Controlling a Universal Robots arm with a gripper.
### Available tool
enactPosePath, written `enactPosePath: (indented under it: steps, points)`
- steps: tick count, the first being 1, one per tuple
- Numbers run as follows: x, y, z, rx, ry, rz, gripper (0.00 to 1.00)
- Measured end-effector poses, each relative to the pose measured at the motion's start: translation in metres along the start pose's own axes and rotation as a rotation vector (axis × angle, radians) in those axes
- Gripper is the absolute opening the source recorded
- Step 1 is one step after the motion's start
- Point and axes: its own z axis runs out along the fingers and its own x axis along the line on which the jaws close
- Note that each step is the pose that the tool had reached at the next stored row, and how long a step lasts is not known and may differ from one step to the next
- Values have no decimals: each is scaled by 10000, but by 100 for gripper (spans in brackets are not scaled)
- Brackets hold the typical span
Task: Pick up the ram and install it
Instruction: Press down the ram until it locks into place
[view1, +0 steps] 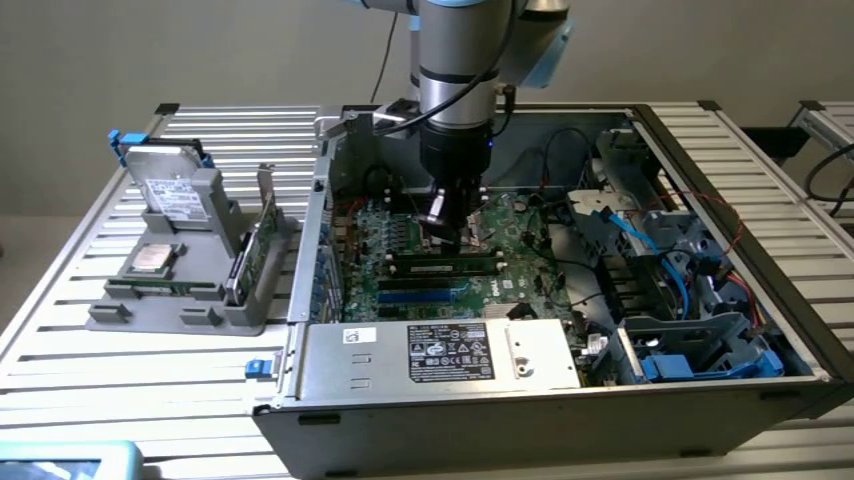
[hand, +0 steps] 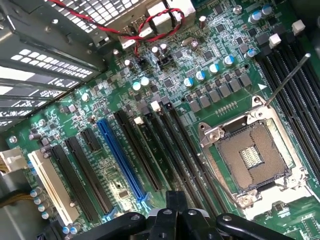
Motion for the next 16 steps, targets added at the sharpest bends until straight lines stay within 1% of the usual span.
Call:
enactPosePath:
  steps: [6,16]
  points:
    - [2,-2,-17,-55,47,678,11]
    - [11,-9,-96,-150,122,1765,11]
